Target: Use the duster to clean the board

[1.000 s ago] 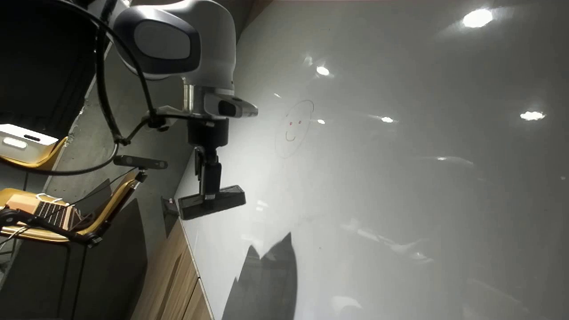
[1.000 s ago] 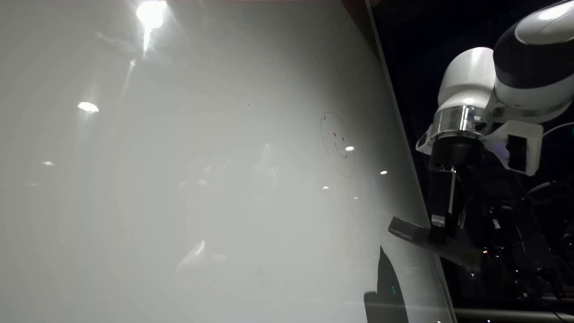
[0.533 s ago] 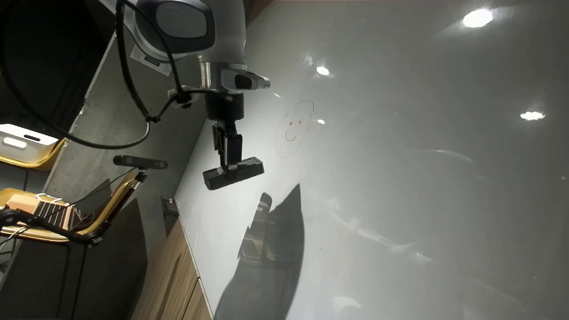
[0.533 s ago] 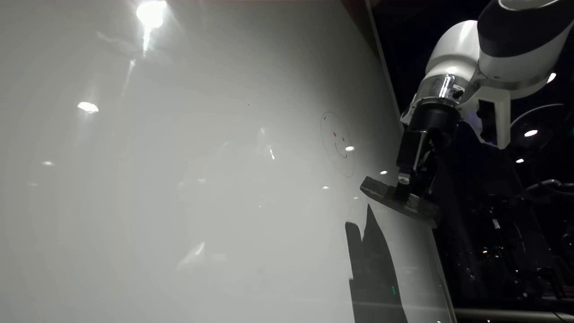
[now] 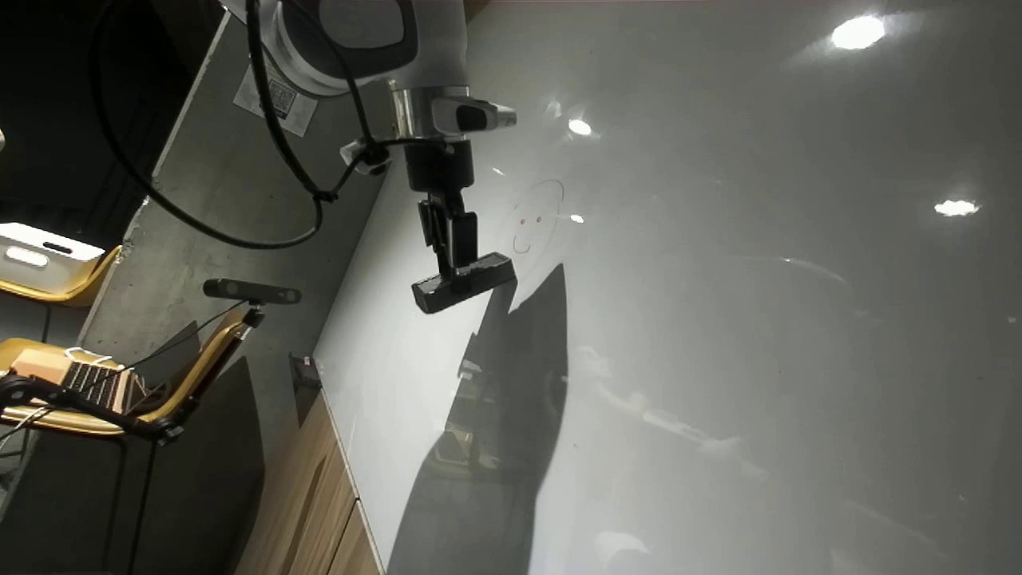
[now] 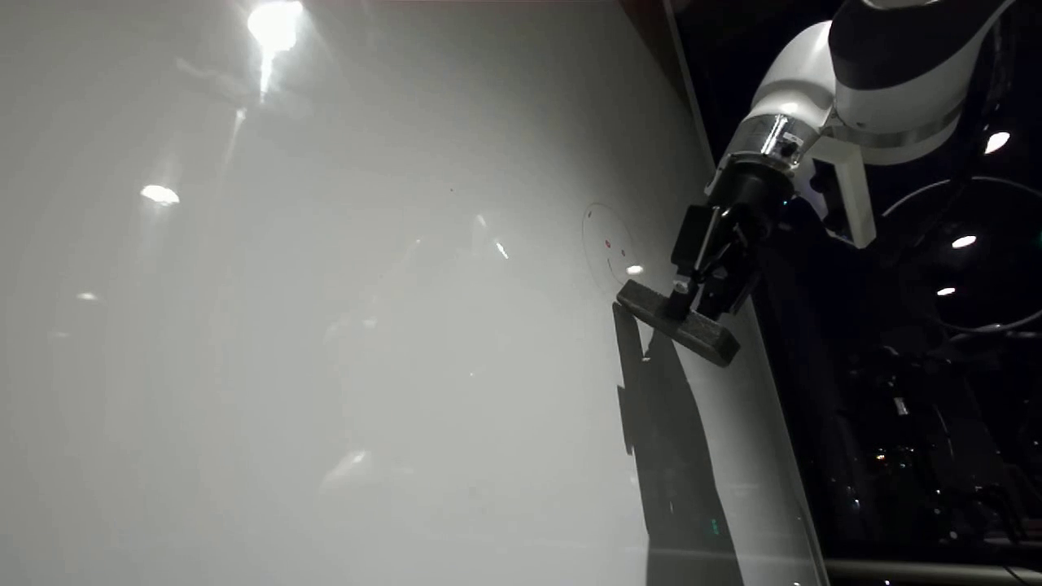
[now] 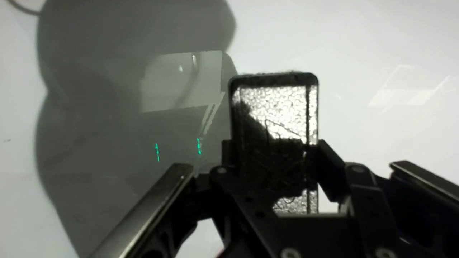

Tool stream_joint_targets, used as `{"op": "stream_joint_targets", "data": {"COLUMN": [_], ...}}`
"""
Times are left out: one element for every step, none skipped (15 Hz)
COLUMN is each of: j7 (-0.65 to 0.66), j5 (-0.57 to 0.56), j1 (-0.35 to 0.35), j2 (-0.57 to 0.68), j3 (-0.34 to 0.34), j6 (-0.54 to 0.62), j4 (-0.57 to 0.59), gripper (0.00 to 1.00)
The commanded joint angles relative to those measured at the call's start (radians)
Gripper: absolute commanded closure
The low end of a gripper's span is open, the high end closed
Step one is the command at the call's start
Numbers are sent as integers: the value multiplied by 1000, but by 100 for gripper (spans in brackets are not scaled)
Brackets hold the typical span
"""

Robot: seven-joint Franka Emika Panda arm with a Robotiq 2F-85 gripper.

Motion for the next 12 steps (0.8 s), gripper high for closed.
{"op": "stream_joint_targets", "data": {"j7": [39, 45, 51, 57, 62, 67, 72, 75, 79, 81, 83, 85], "j5": [-30, -33, -36, -38, -43, -48, -54, -60, -65, -69, -70, -72], "j1": [-29, -31, -33, -35, -37, -39, -41, -44, -46, -48, -49, -49], "j2": [45, 46, 47, 48, 50, 51, 57, 64, 72, 80, 90, 100], "j3": [24, 28, 32, 35, 37, 40, 41, 42, 42, 42, 42, 42], "j6": [27, 26, 27, 28, 29, 32, 34, 36, 39, 44, 49, 52], "j4": [41, 38, 37, 33, 31, 28, 28, 30, 33, 36, 40, 45], "gripper": [69, 69, 69, 69, 69, 69, 69, 69, 69, 69, 69, 69]}}
